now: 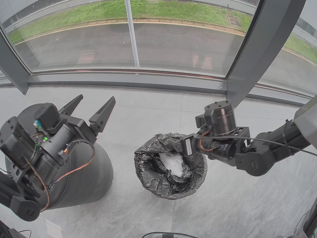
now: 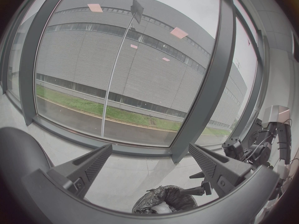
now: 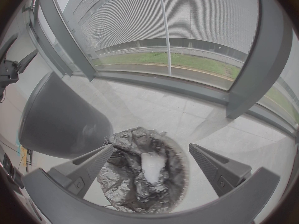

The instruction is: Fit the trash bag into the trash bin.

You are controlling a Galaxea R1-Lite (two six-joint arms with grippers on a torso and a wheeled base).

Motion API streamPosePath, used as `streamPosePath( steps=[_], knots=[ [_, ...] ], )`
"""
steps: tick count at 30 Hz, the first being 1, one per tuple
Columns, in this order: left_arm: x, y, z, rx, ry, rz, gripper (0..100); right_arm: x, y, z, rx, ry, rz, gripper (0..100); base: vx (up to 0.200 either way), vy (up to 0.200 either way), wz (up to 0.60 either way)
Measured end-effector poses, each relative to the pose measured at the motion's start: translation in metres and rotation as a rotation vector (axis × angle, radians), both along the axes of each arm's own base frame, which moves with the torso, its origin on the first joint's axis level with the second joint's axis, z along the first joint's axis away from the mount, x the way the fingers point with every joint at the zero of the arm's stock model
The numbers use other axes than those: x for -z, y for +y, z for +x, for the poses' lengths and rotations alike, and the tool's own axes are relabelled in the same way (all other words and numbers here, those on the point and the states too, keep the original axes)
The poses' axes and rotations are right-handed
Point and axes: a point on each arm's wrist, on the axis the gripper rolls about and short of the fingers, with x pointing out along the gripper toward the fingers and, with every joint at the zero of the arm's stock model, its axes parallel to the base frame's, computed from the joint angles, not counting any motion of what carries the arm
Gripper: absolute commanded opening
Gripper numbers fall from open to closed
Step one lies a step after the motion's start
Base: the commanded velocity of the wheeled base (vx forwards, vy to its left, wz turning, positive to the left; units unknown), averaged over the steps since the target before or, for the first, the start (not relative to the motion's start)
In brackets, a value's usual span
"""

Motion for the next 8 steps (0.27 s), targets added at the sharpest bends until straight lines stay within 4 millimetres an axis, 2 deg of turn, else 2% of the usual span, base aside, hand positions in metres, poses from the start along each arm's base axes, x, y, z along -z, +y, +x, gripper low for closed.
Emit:
streamPosePath(
  steps=[3, 8],
  knots=[
    [-0.015, 0.009, -0.018, 0.003, -0.02, 0.002, 100, -0.016, -0.024, -0.004, 0.068, -0.03, 0.001, 100, 0.0, 0.0, 0.0],
    [-0.038, 0.026, -0.05, 0.011, -0.03, 0.011, 100, -0.044, -0.078, -0.014, 0.202, -0.085, 0.02, 100, 0.0, 0.0, 0.0]
  ],
)
